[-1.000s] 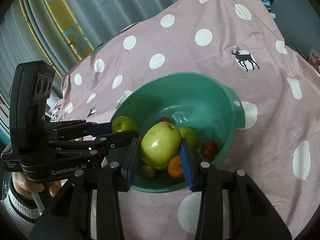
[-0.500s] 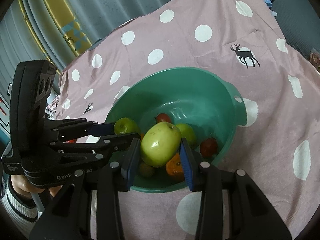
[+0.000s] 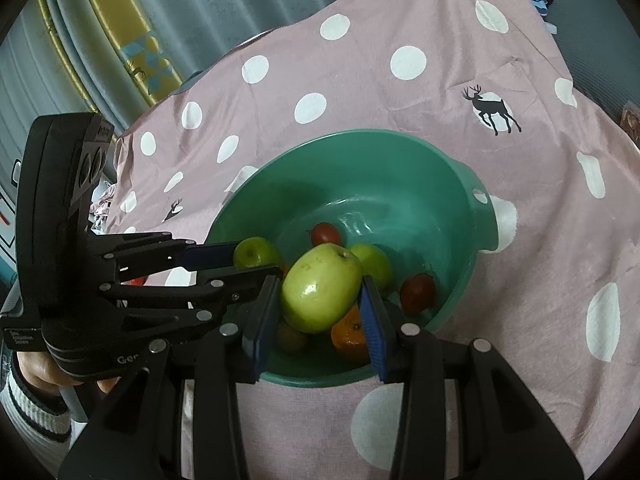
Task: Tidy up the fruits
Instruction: 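Lower both fruits into the bowl and open both tools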
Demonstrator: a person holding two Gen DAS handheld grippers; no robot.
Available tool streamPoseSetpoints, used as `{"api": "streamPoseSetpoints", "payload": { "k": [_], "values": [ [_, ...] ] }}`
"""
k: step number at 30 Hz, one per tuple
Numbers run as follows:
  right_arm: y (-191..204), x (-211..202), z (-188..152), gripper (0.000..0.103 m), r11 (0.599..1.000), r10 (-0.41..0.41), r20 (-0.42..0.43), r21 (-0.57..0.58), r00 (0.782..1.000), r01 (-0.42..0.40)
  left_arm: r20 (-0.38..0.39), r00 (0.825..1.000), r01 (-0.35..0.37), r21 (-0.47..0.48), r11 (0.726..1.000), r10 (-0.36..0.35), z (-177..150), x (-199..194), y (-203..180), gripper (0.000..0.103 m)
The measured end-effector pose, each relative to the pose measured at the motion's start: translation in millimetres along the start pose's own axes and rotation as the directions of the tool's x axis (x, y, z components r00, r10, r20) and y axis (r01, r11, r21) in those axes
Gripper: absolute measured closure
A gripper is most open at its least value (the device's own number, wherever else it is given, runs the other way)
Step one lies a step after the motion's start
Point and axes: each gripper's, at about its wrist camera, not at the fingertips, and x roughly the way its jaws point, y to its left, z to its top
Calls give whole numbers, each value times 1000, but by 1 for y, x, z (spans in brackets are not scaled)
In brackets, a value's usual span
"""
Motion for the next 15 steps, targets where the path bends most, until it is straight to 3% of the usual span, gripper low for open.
{"api": "streamPoseSetpoints", "payload": {
  "k": [15],
  "values": [
    [0,-1,1,62,1000,-13,0,0,1000,13,-2,1000,-8,7,1000,8,2,1,-1,67]
  ]
}}
